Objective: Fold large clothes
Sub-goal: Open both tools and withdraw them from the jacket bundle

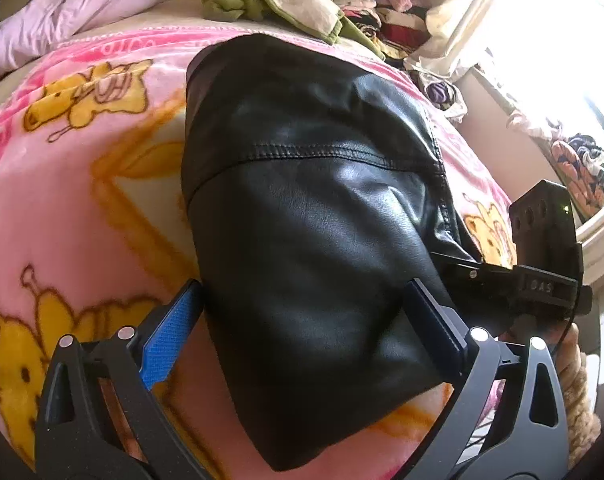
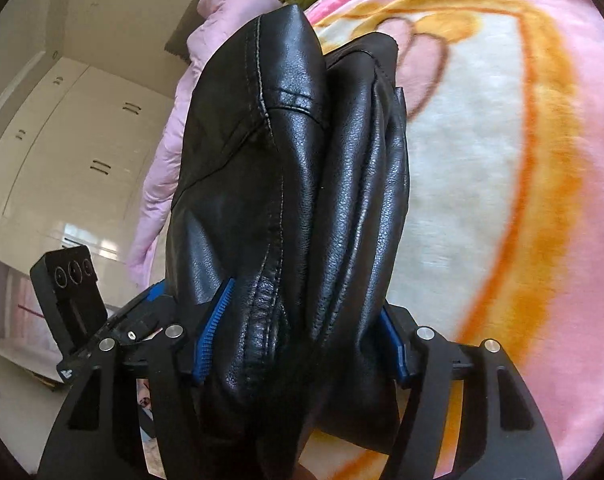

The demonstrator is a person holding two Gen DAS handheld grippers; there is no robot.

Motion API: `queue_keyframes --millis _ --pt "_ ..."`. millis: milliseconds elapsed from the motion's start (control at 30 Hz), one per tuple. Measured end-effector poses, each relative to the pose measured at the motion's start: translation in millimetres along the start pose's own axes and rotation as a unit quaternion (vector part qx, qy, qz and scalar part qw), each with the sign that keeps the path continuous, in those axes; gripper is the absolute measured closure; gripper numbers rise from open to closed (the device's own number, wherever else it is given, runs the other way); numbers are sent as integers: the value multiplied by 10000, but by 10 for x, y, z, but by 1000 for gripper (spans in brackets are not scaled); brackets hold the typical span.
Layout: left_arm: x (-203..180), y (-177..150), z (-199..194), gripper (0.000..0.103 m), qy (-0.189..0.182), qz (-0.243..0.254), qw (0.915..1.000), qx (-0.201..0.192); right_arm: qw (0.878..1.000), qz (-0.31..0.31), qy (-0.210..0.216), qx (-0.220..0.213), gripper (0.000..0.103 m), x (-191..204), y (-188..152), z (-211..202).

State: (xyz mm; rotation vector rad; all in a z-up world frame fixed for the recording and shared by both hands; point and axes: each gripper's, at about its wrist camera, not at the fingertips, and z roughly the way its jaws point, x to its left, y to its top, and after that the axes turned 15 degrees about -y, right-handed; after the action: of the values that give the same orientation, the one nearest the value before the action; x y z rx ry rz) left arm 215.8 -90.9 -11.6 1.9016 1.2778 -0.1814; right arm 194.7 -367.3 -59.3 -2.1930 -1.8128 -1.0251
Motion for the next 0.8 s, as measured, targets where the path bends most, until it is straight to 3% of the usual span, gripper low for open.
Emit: queue_keyframes --millis 133,500,667,800 --pt "-34 -20 -56 10 -56 43 10000 -44 9995 -89 -289 -128 40 71 0 -23" --pt "-233 -69 -384 10 -114 288 9990 -315 9927 -6 -874 -828 22 179 -166 -413" --pt "-360 -151 -604 10 -2 424 9976 -544 9725 -452 -1521 -1703 6 453 -417 -859" --pt "-450 -245 -779 10 104 547 9958 -730 9536 -803 -1905 -2187 4 654 -681 -1081"
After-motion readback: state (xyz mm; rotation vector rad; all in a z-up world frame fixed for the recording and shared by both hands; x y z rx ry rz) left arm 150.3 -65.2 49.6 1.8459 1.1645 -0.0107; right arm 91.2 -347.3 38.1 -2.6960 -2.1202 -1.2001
